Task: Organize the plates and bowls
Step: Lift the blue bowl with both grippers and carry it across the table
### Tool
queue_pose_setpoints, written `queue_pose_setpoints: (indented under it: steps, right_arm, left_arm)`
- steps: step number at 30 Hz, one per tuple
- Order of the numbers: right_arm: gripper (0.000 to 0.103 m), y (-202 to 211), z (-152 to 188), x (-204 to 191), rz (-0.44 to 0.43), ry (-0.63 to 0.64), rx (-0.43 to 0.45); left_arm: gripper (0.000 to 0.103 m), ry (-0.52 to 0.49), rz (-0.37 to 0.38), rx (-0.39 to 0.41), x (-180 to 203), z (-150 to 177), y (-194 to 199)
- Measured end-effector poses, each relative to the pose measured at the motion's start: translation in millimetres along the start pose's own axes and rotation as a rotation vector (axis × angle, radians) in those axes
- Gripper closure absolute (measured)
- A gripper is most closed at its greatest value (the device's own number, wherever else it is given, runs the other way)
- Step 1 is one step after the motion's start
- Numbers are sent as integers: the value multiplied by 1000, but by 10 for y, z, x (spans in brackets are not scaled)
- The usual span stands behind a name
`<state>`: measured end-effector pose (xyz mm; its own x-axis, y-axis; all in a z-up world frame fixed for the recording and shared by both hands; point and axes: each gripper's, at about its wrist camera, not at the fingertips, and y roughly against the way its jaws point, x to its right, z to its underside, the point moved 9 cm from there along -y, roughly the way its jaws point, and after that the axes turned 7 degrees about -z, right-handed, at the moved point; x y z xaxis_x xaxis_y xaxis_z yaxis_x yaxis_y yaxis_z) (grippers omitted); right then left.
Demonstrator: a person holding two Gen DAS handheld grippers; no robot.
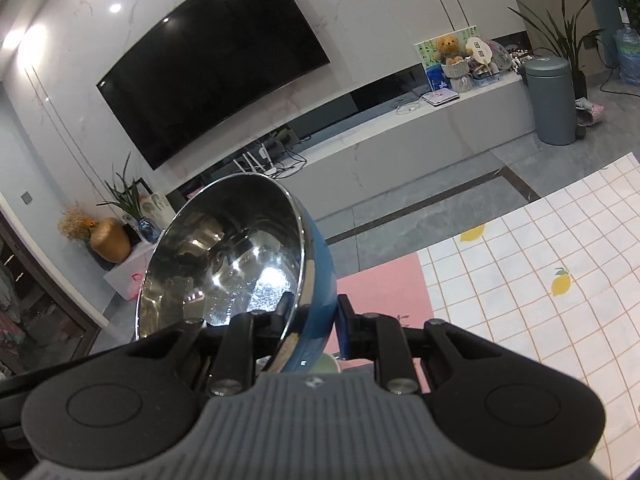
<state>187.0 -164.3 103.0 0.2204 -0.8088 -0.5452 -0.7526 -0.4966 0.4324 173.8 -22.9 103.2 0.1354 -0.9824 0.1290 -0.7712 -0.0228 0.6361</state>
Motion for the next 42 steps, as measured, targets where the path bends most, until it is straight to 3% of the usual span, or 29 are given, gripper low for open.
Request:
queue_pose_setpoints:
  steps: [17,42]
  right_arm:
    - [84,540,323,-36,-16,57,-47]
    - [83,617,1689,339,104,108,-297]
  left_arm:
    - [85,2,12,-1,24,409,402]
    - [84,47,21,-230,-290,1709,275]
